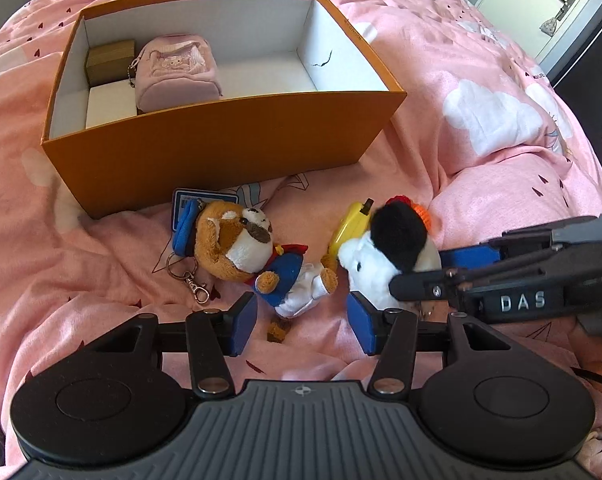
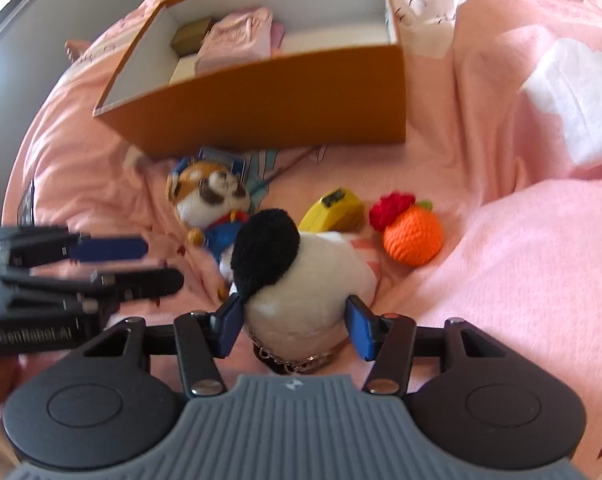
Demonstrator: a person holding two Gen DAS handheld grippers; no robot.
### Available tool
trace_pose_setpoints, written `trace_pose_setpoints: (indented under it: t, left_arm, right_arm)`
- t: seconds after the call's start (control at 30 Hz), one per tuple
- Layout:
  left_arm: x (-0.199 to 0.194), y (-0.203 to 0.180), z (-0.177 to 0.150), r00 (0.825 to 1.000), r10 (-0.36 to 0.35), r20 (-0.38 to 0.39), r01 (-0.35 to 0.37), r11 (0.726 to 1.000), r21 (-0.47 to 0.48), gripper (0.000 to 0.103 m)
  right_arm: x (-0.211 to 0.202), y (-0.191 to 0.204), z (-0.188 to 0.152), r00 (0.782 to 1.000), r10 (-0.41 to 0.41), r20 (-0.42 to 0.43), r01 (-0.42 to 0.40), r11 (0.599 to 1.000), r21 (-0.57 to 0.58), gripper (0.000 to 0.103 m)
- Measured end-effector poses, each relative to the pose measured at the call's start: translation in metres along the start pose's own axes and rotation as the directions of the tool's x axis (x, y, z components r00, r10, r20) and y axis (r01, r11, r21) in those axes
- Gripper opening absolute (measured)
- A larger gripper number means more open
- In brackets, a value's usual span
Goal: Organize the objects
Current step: 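Move both grippers to the plush keychains beside the orange box, then grasp the brown dog plush with the left gripper while the right grasps the panda plush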
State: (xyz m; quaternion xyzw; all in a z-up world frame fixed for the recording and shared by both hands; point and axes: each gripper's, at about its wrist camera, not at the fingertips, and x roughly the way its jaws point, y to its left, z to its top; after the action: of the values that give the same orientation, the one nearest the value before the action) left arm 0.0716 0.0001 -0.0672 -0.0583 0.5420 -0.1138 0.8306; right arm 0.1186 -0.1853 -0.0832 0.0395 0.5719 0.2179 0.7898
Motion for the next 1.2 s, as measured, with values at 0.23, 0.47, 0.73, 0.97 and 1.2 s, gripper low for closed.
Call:
trace_pose_setpoints:
  t: [0.23,0.47,0.73,0.97,1.2]
  left_arm:
    - [0.006,0.000,0.012,0.999,-0.021,0.028,0.020,1.000,0.007,0.058]
    - [0.025,-0.001,0.030,0.998,-0.061,0.018,0.061,0.998,-0.014,0.056]
    - [0.048,-0.006,0.049,0.998,-0.064,0.013,0.065,0.997,-0.035,0.048]
    - [0.054,0.002,0.056,1.000,-0.003,0.023,0.005,0.998,-0.069,0.043]
    - [0.038,0.005,0.053,0.998,0.051,0.040,-0.048,0.997,-0.059,0.043]
  right_arm:
    - [0.001,-0.005,0.039,0.994,-0.003,0.107,0.001,1.000,0.022,0.050]
    - [0.019,-0.009,0.066,0.990,-0.012,0.141,0.004,0.998,0.056,0.048]
    - [0.016,-0.008,0.071,0.985,-0.013,0.173,0.013,1.000,0.006,0.049]
    - [-0.011,-0.012,0.057,0.972,-0.035,0.234,0.046,0.998,-0.043,0.056]
    - [-0.003,-0.015,0.045,0.983,-0.023,0.183,0.041,0.995,-0.092,0.056]
